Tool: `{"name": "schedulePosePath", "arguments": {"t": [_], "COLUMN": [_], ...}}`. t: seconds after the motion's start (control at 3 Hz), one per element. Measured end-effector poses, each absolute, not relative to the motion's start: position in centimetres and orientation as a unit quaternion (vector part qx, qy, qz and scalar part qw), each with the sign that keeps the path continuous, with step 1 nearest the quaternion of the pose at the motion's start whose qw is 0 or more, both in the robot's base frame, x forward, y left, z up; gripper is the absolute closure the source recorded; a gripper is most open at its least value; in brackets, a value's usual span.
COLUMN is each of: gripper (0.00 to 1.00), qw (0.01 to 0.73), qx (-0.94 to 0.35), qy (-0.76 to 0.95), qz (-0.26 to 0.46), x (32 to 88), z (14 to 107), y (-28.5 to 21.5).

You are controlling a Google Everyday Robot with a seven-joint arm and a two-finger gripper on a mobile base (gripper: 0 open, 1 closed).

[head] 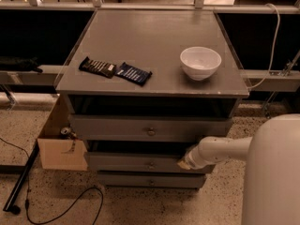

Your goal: Open middle drawer

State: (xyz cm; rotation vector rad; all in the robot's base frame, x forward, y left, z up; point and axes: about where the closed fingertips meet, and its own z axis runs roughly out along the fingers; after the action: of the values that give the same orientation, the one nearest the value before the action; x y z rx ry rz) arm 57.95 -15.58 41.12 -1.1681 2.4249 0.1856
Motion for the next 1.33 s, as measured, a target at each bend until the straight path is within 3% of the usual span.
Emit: {"name": "schedulePosePath", "arguments": {"t": [0.33, 0.67, 1.33], "gripper": [0.81, 0.5, 0.04], "qw": [0.22, 0.22, 0.22], "qx": [-0.422, -0.422, -0.422], "qy": [0.877, 0.877, 0.877], "qz": [0.067, 0.067, 0.067], "x": [57.95, 57.95, 57.95], "z": [41.12, 41.12, 41.12], "y": [-15.58, -15.58, -15.58]}}
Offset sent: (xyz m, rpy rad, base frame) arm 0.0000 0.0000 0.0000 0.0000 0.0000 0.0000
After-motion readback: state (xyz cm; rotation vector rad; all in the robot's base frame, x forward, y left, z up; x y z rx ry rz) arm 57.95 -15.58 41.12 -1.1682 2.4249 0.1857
